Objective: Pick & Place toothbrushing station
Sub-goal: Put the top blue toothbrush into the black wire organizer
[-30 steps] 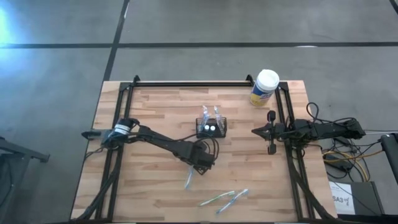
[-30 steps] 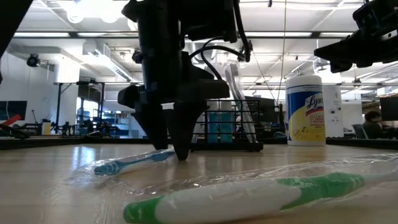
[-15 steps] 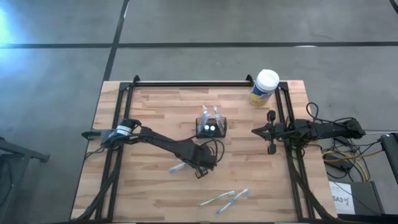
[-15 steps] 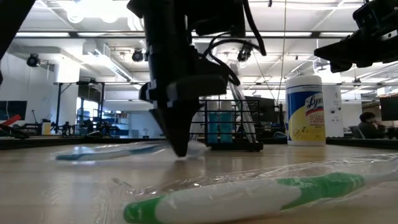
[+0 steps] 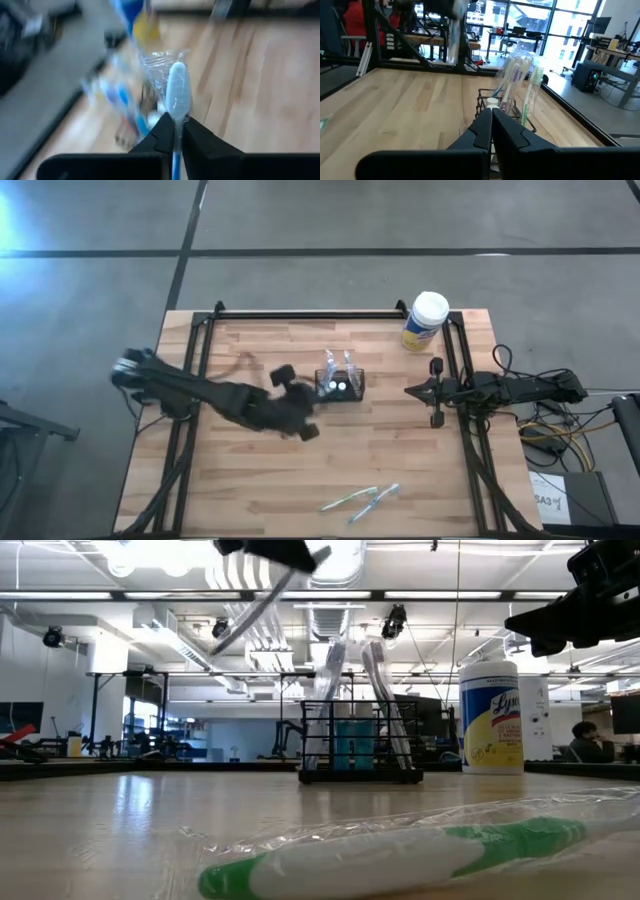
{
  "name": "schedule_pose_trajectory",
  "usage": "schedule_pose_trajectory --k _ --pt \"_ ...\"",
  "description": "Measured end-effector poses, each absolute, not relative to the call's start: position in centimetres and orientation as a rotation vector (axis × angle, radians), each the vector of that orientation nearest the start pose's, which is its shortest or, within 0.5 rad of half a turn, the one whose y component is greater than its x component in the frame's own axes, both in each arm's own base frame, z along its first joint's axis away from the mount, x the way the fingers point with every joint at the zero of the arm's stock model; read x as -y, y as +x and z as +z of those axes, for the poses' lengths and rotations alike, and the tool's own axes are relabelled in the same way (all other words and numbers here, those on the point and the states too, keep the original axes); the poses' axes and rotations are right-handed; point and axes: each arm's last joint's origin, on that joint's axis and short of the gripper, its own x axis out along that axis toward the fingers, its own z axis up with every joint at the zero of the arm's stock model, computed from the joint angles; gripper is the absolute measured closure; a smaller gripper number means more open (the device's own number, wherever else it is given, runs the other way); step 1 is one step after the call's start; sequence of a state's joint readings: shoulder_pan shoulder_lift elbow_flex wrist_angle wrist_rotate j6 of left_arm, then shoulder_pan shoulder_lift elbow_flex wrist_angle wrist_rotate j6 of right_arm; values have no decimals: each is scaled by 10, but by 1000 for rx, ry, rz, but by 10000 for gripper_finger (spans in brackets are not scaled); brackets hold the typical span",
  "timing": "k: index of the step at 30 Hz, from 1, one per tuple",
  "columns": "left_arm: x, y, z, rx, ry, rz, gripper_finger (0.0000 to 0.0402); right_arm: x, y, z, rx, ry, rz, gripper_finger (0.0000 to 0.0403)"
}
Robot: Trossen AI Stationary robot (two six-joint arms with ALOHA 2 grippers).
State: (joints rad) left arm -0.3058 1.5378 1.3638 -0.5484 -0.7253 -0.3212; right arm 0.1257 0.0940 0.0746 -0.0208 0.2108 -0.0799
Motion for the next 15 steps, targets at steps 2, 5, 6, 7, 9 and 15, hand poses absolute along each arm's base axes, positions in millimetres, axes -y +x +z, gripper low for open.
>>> schedule_pose_trajectory --k 2,5,6,7,9,15 --pt "76 304 331 -394 54 425 378 -6 99 180 -43 -85 -84 394" --pt "67 277 330 -103 63 279 384 -6 99 180 -43 -85 -83 394" --pt "63 269 327 -4 67 233 385 -6 99 180 -43 -85 -83 394" --pt "58 261 322 90 71 195 385 -6 99 180 -42 -85 -84 394" --pt "46 248 309 235 49 183 386 -6 99 180 -42 -85 -84 394" --pt "13 237 271 323 -56 236 386 -6 99 180 -41 -88 -84 394"
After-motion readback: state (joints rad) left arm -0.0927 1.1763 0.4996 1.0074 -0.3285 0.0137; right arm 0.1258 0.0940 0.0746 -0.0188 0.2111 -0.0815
